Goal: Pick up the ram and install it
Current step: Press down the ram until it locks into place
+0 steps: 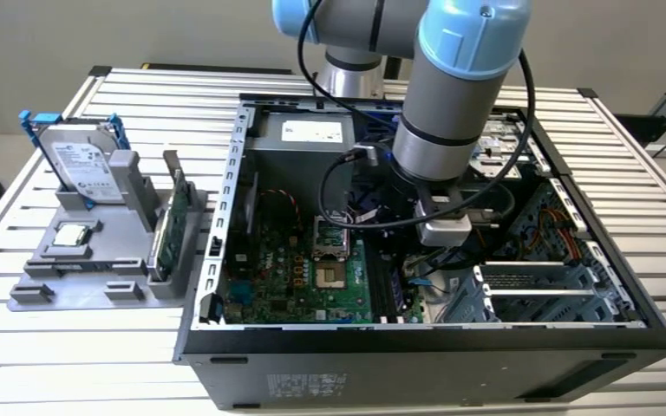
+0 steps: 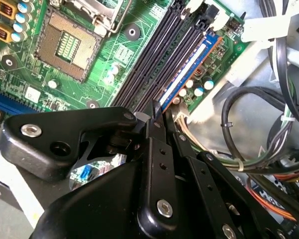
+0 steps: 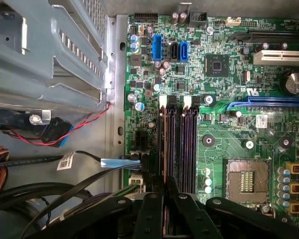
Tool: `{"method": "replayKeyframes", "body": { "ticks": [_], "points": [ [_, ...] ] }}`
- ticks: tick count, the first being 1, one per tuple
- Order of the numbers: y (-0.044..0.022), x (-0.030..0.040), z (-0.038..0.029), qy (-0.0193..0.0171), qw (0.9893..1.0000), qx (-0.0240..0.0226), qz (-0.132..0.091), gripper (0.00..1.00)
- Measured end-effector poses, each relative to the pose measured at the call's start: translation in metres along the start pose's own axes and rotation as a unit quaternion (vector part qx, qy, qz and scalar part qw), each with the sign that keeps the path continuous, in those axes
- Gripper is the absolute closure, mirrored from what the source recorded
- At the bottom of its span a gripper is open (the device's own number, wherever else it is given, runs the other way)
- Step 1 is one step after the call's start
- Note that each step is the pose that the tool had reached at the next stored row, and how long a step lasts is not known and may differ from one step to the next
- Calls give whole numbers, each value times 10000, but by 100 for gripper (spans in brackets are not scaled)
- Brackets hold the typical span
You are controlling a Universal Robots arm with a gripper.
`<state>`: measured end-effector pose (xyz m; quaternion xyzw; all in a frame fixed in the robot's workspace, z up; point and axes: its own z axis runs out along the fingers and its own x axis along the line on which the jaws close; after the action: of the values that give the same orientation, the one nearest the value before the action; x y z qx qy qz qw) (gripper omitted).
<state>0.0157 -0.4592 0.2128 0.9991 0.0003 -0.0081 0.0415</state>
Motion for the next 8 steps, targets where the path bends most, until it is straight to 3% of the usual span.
{"method": "replayKeyframes", "body": {
  "ticks": [7,8],
  "points": [
    [0,0,2,-1,10000,-1,0,100],
    [0,0,2,-1,10000,-1,0,0]
  ]
}}
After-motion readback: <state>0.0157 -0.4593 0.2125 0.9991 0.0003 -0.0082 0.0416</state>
